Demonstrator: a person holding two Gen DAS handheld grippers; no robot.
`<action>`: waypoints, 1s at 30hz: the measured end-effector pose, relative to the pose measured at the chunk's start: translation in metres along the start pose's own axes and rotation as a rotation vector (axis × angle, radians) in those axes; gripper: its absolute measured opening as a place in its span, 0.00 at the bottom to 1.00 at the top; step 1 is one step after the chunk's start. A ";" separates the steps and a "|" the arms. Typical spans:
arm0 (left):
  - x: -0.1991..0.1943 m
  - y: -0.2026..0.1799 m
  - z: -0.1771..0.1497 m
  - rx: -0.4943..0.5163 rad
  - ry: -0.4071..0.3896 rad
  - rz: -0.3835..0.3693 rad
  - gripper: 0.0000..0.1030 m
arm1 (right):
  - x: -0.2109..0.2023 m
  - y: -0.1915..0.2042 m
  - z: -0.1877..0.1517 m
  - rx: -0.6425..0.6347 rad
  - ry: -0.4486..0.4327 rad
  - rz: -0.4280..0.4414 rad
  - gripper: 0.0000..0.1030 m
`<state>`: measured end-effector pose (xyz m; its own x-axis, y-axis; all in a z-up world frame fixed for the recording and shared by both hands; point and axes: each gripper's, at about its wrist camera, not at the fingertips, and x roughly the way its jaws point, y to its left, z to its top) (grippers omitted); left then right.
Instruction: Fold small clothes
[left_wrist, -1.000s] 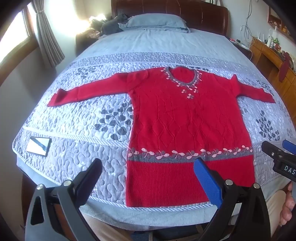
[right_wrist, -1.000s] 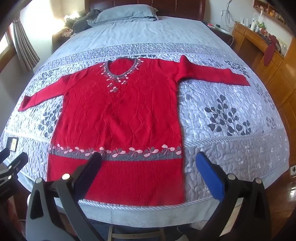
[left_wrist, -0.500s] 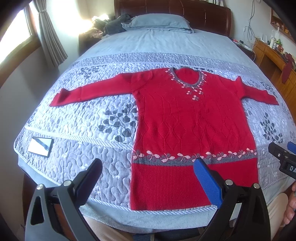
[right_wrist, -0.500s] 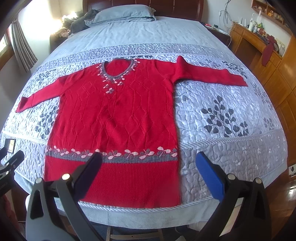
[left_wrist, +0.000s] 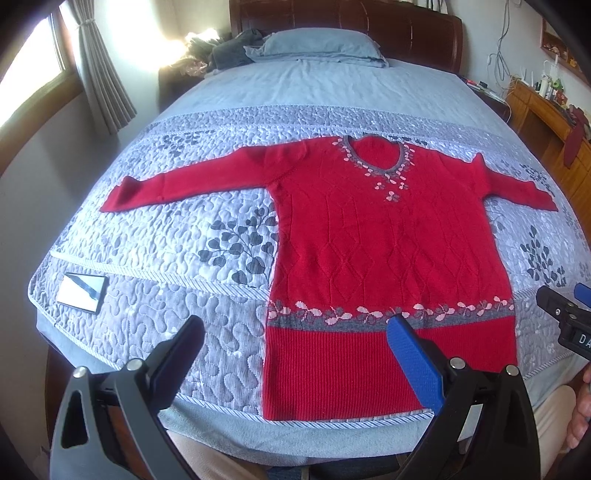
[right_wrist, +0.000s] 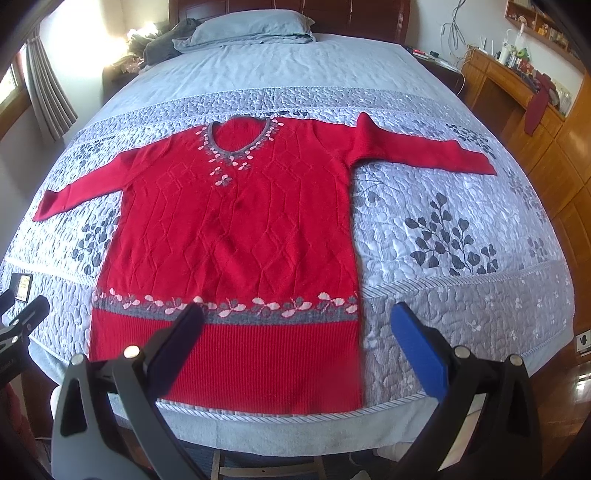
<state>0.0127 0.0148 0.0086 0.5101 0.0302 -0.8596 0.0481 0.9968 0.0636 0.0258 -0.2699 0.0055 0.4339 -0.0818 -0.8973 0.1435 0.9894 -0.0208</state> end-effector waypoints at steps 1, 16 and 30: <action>0.000 0.000 0.000 0.000 0.000 0.001 0.96 | 0.000 0.000 0.000 -0.002 0.000 -0.002 0.98; 0.000 0.000 0.000 0.000 0.000 0.002 0.96 | 0.004 0.000 -0.001 -0.001 0.006 -0.001 0.98; 0.006 0.000 -0.001 0.003 0.010 0.000 0.96 | 0.008 0.001 -0.002 -0.002 0.013 -0.001 0.98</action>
<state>0.0150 0.0153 0.0024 0.5011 0.0308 -0.8648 0.0504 0.9966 0.0648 0.0278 -0.2696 -0.0022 0.4220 -0.0815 -0.9029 0.1426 0.9895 -0.0226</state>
